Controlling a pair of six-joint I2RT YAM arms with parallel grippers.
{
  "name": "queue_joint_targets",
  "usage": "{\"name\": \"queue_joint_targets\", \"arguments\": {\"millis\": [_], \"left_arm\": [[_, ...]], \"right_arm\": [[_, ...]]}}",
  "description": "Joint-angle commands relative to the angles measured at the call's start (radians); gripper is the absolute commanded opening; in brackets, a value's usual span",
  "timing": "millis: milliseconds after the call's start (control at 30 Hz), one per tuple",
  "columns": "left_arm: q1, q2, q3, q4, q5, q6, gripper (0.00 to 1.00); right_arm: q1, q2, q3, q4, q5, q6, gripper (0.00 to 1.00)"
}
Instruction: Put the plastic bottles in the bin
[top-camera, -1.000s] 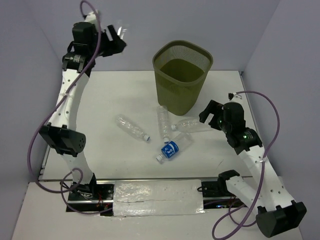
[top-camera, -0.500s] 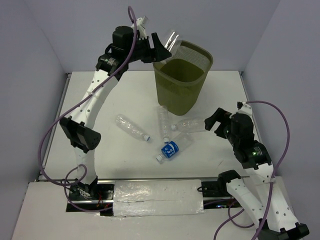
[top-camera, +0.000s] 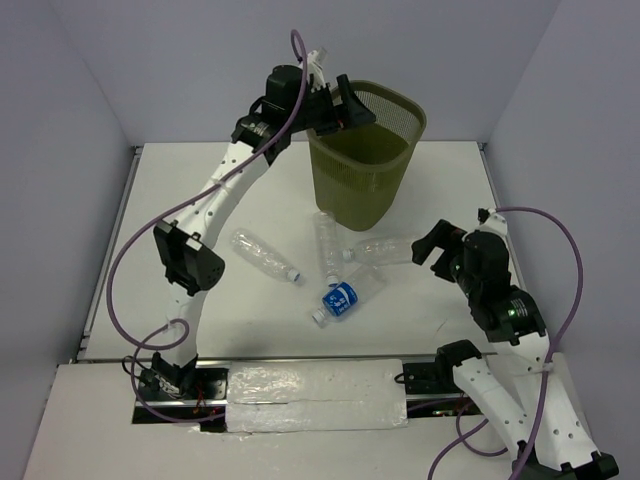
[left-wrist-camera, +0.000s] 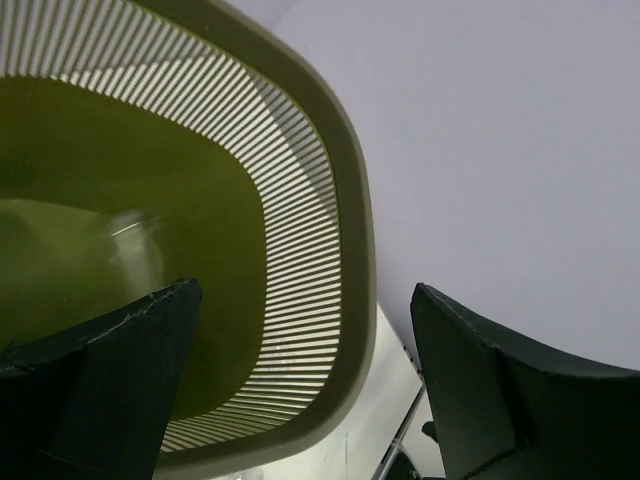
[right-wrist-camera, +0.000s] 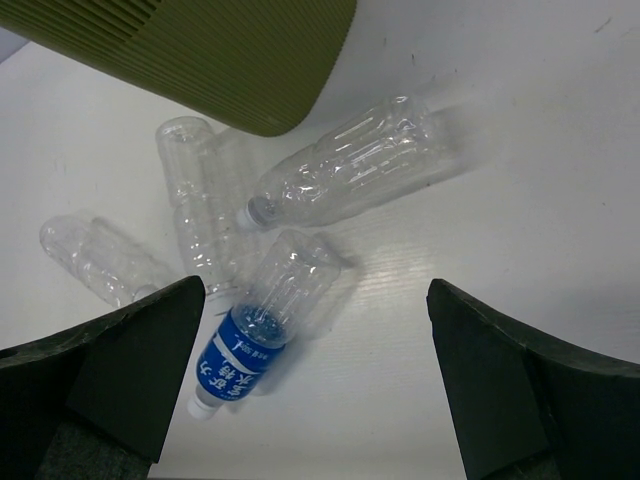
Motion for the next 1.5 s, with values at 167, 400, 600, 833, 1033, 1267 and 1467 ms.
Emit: {"name": "queue_joint_targets", "arguments": {"millis": [167,400,600,833,1033,1267,1467], "left_arm": [[0.007,-0.345,-0.112,0.049,-0.154,0.09,0.99],[0.009,-0.588,-0.322,-0.015,-0.431,0.199,0.99],[0.044,-0.735,-0.584,-0.057,-0.541,0.221,0.99],[0.075,-0.864,-0.733,-0.103,-0.584,0.219,0.99],[0.089,-0.901,-0.778,-0.126,-0.643,0.247,0.99],[0.112,-0.915,-0.786,-0.155,-0.668,0.27,0.99],[0.127,-0.918,-0.786,-0.173,-0.706,0.303,0.99]], "right_arm": [[0.006,0.049,-0.073,-0.09,0.093,0.191,1.0],[0.003,0.057,-0.238,0.132,-0.045,0.513,1.0],[-0.023,0.143,-0.337,0.387,-0.122,0.624,1.0],[-0.056,0.365,-0.327,0.55,-0.073,0.615,1.0],[-0.091,0.519,-0.288,0.659,-0.081,0.627,1.0],[-0.137,0.695,-0.247,0.728,-0.12,0.647,1.0],[-0.16,0.773,-0.273,0.846,-0.154,0.684,1.0]]}}
